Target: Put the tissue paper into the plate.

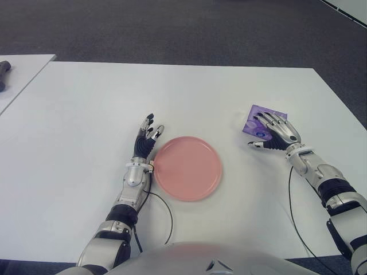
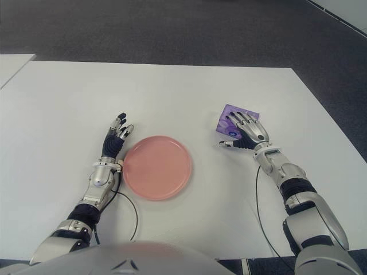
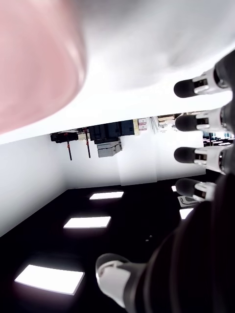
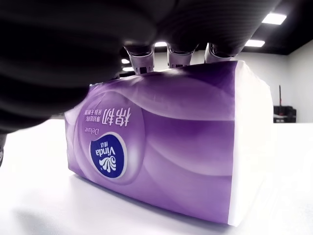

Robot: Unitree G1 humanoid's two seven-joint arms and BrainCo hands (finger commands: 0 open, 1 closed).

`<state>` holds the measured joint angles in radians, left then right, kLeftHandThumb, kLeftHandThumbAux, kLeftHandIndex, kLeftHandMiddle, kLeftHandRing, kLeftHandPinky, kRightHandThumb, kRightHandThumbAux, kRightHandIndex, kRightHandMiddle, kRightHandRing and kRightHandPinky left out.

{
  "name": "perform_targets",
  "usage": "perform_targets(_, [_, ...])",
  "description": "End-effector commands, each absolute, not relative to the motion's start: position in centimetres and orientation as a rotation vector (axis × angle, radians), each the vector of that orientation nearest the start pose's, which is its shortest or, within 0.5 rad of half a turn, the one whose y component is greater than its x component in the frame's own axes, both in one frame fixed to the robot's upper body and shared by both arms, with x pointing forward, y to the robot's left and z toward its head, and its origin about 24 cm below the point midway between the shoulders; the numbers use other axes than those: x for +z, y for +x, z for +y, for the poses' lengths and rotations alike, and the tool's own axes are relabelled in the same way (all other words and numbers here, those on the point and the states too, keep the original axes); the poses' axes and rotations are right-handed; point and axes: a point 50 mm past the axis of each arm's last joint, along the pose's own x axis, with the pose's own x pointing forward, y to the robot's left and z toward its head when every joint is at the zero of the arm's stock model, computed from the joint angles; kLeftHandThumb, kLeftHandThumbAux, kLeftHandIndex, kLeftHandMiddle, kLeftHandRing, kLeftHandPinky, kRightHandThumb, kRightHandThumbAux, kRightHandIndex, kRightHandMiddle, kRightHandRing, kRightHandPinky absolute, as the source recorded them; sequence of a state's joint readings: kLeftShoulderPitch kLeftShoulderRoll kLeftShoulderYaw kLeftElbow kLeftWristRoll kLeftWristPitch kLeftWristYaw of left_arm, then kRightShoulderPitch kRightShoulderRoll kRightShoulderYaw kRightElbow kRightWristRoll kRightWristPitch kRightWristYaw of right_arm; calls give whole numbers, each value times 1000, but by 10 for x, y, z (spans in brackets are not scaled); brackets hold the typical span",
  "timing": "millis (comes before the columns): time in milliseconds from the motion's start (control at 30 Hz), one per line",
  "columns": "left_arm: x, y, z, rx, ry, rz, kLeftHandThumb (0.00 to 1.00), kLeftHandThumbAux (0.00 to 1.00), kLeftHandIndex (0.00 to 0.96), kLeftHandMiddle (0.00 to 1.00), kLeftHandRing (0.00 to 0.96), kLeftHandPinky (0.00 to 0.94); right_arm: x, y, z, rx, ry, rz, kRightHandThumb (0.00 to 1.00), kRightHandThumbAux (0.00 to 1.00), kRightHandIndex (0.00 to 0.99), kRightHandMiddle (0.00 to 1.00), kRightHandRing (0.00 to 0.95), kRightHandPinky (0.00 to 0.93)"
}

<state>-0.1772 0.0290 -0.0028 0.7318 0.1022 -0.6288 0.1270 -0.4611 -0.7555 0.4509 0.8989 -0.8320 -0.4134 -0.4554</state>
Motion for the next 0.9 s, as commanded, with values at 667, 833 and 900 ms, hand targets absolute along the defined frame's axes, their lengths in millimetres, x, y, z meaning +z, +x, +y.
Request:
perform_targets(667, [-32, 253, 149, 20, 125, -16, 0, 420, 0, 0, 0, 0, 41, 293, -296, 63, -1564, -106, 151, 442, 0, 0, 0, 0])
perform_targets(833, [-32, 253, 149, 20, 128, -14, 0, 420, 0, 0, 0, 0, 67, 299, -300, 9, -1560, -184, 171, 438, 0, 0, 0, 0])
perform_targets(900, [-32, 254, 149, 19, 132, -14, 0, 419, 0, 0, 0, 0, 73, 302, -298, -13, -1555, -210, 176, 439, 0, 0, 0, 0])
